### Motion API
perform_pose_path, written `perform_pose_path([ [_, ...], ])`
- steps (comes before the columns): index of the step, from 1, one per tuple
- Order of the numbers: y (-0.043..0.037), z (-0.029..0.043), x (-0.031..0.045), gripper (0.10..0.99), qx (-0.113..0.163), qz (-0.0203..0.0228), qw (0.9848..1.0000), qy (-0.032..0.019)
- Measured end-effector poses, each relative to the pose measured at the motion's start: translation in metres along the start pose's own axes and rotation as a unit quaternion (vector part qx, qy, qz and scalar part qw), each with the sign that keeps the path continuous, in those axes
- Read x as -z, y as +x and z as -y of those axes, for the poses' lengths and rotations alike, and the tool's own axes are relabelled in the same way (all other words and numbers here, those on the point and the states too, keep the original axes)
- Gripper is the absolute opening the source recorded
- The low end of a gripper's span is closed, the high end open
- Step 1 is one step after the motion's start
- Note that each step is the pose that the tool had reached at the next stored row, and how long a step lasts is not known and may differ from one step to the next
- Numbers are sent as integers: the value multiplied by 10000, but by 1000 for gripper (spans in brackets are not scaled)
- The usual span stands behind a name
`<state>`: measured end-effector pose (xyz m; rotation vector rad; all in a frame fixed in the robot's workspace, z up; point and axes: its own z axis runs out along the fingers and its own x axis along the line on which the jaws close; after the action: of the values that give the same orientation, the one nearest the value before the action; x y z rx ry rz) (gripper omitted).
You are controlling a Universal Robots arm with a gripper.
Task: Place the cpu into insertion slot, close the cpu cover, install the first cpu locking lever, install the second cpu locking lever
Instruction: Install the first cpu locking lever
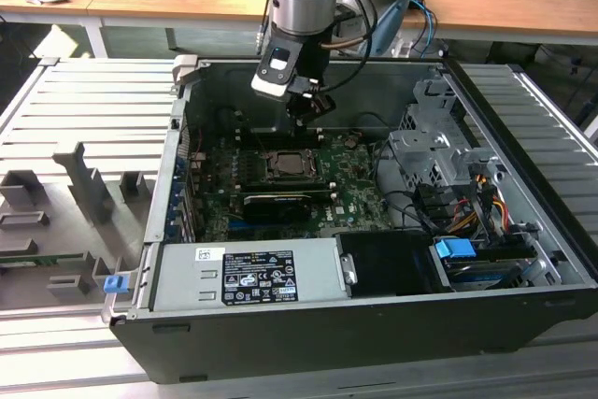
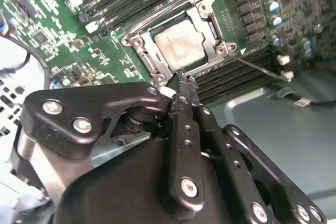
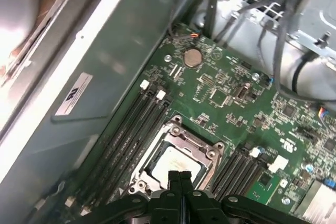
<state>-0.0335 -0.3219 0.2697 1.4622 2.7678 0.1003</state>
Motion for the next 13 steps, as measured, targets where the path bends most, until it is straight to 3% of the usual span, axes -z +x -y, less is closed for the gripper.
perform_pose_path([
  [3, -1, 1, -7, 106, 316, -19, 9995, 10],
  [7, 0, 0, -10, 106, 722, -30, 9974, 26],
  [10, -1, 1, -8, 106, 1000, -18, 9950, 56],
  [13, 0, 1, -9, 106, 1350, -32, 9908, 68],
])
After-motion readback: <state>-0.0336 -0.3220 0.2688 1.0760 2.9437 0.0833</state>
